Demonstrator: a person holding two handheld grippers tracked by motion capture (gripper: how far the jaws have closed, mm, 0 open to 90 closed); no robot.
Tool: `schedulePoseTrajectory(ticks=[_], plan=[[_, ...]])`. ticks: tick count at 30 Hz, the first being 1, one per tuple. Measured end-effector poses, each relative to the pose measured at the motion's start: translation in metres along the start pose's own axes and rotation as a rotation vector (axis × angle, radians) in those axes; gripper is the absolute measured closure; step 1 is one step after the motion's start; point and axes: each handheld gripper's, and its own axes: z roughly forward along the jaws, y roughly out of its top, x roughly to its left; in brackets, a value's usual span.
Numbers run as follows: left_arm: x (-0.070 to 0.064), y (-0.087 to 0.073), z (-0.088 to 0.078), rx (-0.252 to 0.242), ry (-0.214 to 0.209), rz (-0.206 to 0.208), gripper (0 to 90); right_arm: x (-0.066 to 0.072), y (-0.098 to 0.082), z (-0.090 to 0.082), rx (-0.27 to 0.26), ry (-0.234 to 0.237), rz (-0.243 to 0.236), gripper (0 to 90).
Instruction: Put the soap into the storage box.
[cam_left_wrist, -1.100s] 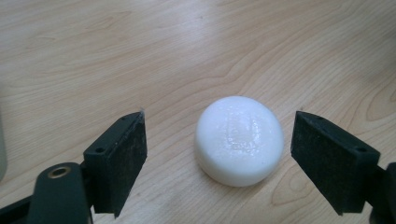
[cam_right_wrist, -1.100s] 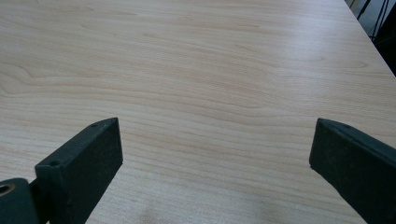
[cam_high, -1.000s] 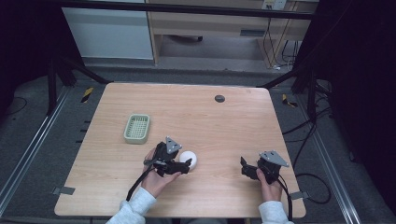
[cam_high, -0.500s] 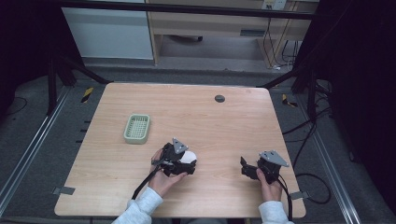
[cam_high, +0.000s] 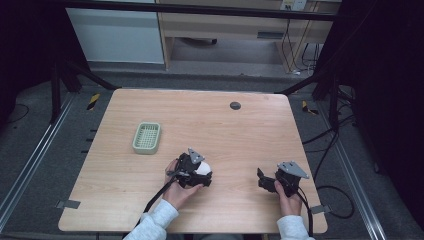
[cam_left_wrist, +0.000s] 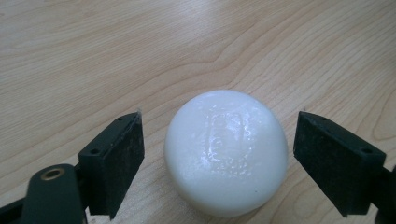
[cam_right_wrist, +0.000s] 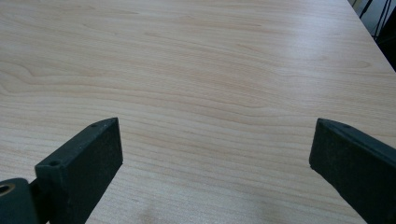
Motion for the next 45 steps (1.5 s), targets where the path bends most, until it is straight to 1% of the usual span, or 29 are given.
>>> schedulePoseTrajectory(ticks=[5, 8, 12, 16, 28, 33, 45], plan=[[-0.001, 0.0, 0.004, 0.011, 0.003, -0.003, 14.9, 0.0, 0.0, 0.0, 0.001, -0.001, -0.001, 3.0], [-0.001, -0.001, 0.007, 0.01, 0.016, -0.01, 14.8, 0.0, 0.0, 0.0, 0.003, 0.0, 0.0, 3.0], [-0.001, -0.001, 0.01, 0.013, 0.013, -0.018, 15.0, 0.0, 0.0, 0.001, 0.004, -0.001, -0.002, 3.0], [-0.002, -0.001, 0.012, 0.024, 0.006, -0.016, 15.2, 0.0, 0.0, 0.001, 0.003, -0.001, -0.002, 3.0], [-0.004, -0.004, 0.022, 0.066, -0.008, -0.025, 18.1, 0.0, 0.0, 0.001, 0.005, 0.0, -0.003, 3.0], [-0.003, -0.004, 0.022, 0.066, -0.001, -0.027, 23.2, 0.0, 0.0, 0.001, 0.004, -0.001, -0.006, 3.0], [-0.003, -0.003, 0.022, 0.069, 0.001, -0.036, 24.1, 0.0, 0.0, 0.001, 0.005, -0.002, -0.003, 3.0]])
